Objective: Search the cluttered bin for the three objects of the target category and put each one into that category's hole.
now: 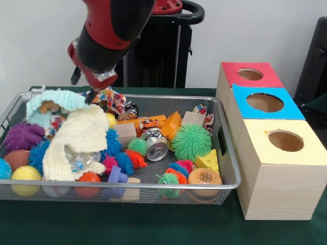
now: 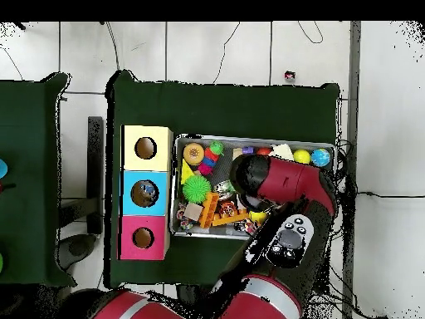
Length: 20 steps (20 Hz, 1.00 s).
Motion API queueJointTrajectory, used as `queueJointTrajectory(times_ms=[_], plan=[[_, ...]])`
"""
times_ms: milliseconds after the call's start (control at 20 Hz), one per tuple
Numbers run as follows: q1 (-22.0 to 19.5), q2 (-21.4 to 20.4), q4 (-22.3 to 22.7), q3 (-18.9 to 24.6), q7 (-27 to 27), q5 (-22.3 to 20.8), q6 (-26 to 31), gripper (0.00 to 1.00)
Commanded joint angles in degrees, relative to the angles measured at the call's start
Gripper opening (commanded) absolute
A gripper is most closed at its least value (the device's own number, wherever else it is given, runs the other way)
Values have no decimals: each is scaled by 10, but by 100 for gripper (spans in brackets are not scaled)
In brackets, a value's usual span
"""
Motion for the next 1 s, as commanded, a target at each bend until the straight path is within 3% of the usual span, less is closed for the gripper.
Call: queueJointTrajectory(times_ms=[50,450,1000], plan=[[-61,-17,62,151,53,58,-180,100],[-120,-20,29,228,1,63,-207,100],[-126,-26,26,242,35,65,-187,100]])
